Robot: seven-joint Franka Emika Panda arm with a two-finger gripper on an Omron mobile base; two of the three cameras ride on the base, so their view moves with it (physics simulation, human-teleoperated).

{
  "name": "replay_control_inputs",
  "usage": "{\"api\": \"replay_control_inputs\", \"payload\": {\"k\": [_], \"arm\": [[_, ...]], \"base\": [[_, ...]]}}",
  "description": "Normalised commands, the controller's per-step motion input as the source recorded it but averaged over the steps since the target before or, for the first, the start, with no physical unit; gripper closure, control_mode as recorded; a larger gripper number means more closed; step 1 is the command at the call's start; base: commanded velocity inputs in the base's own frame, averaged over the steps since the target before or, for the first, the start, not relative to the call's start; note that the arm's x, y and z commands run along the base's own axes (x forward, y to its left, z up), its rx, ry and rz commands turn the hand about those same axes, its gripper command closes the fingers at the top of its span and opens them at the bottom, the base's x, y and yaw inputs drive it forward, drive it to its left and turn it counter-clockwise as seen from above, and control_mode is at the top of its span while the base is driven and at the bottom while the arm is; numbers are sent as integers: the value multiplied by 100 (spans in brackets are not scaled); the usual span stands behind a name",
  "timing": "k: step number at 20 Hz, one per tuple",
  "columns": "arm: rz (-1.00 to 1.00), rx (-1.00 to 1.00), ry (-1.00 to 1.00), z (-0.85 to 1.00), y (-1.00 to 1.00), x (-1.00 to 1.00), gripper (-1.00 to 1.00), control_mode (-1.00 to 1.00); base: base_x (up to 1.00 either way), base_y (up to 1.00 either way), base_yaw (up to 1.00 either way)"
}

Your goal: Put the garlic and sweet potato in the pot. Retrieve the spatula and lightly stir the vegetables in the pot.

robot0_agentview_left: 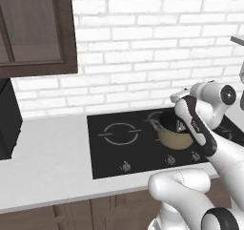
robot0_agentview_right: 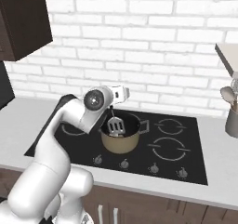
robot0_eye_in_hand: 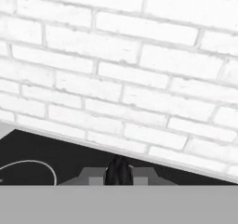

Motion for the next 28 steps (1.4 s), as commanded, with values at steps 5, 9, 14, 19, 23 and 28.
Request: {"api": "replay_control_inputs", "payload": {"k": [5, 9, 14, 19, 23, 28], "arm": [[1, 2, 1, -28, -4, 38, 100, -100], [0, 1, 5, -42, -7, 42, 100, -100], [0, 3, 6, -52, -3, 20, 100, -100], [0, 1, 0, -39, -6, 20, 100, -100], [0, 0, -4, -23, -6, 29, 100, -100], [0, -1, -30, 0, 0, 2, 100, -100]], "base": [[0, 0, 0], [0, 0, 0], [0, 0, 0], [0, 0, 0], [0, 0, 0], [0, 0, 0]]}}
